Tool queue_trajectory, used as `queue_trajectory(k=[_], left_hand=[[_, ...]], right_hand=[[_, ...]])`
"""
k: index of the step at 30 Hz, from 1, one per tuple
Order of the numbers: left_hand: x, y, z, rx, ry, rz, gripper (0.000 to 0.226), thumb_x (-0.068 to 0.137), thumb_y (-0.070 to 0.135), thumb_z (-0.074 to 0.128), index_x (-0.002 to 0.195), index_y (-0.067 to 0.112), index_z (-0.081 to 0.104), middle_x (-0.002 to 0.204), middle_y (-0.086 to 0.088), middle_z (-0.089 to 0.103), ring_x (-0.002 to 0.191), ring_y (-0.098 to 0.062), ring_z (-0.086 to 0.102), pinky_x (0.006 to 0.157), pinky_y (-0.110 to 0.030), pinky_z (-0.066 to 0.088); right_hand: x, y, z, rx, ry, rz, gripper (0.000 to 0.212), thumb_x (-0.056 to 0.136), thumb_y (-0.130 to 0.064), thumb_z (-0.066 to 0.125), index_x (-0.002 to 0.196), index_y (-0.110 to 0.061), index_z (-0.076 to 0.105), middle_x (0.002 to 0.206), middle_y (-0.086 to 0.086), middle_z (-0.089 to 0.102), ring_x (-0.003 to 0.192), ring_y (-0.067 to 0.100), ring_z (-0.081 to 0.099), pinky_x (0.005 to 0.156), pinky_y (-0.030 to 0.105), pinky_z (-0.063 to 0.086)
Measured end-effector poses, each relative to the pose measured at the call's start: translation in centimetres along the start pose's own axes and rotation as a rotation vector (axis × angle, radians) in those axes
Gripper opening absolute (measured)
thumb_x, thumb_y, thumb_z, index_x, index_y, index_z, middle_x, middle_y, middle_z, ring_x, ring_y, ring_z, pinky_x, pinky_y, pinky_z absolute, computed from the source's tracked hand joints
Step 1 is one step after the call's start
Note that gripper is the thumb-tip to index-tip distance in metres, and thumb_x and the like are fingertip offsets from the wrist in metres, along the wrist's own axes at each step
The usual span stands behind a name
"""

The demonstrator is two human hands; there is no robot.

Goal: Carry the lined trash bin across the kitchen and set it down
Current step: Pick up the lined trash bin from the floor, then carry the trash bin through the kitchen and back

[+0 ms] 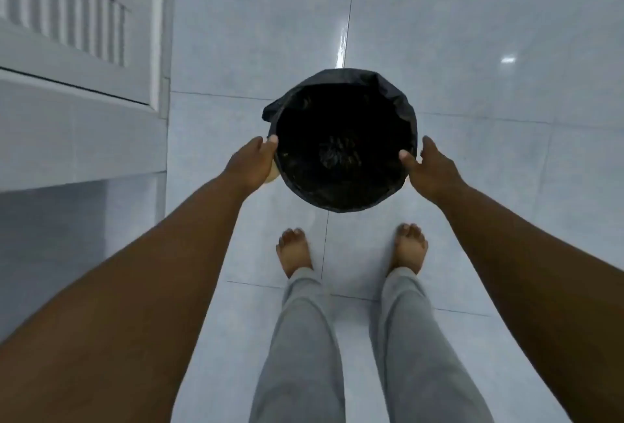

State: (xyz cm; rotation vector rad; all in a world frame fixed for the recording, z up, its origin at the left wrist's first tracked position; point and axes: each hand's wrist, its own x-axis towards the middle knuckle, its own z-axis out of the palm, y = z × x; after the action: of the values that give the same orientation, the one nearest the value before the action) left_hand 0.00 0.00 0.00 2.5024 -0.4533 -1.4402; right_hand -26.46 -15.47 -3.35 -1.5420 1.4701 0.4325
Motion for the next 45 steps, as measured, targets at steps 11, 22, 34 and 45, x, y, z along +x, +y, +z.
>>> queue_trajectory(k=[11, 22, 34, 45], left_hand=[[8.8, -4.7, 9.0, -0.441, -0.183, -0.177, 0.052, 0.103, 0.057, 0.039, 0.139, 0.023, 0.055, 0.124, 0.003, 0.06, 0.113, -0.019, 0.057, 0.092, -0.033, 0.044], [3.1, -3.9, 6.1, -0.408, -0.126, -0.081, 0.062, 0.103, 0.056, 0.039, 0.146, 0.015, 0.057, 0.138, -0.006, 0.063, 0.117, -0.024, 0.06, 0.096, -0.038, 0.048], [-16.0, 12.9, -6.5, -0.573, 0.083, 0.144, 0.036, 0.102, 0.049, 0.05, 0.126, 0.022, 0.049, 0.126, -0.002, 0.059, 0.115, -0.023, 0.057, 0.094, -0.037, 0.044], [-33.6, 30.4, -20.8, -0.765, 0.1, 0.589, 0.086, 0.077, 0.076, 0.062, 0.141, 0.017, 0.062, 0.136, -0.006, 0.072, 0.126, -0.028, 0.067, 0.11, -0.05, 0.049]], right_hand=[[8.4, 7.5, 7.9, 0.366, -0.043, 0.133, 0.077, 0.1, -0.065, 0.046, 0.164, -0.023, 0.039, 0.165, 0.01, 0.05, 0.148, 0.038, 0.053, 0.117, 0.059, 0.049], [2.2, 6.0, 4.2, 0.398, -0.085, 0.141, 0.064, 0.109, -0.053, 0.046, 0.162, -0.017, 0.043, 0.161, 0.014, 0.054, 0.132, 0.036, 0.063, 0.105, 0.051, 0.059], [-13.4, -6.7, -17.1, 0.483, 0.075, -0.112, 0.055, 0.11, -0.053, 0.045, 0.154, -0.023, 0.055, 0.139, 0.006, 0.066, 0.105, 0.026, 0.066, 0.085, 0.045, 0.061], [-30.7, -20.0, -39.0, 0.704, 0.215, -0.588, 0.062, 0.108, -0.06, 0.042, 0.157, -0.024, 0.055, 0.149, -0.005, 0.062, 0.139, 0.021, 0.058, 0.12, 0.043, 0.045]])
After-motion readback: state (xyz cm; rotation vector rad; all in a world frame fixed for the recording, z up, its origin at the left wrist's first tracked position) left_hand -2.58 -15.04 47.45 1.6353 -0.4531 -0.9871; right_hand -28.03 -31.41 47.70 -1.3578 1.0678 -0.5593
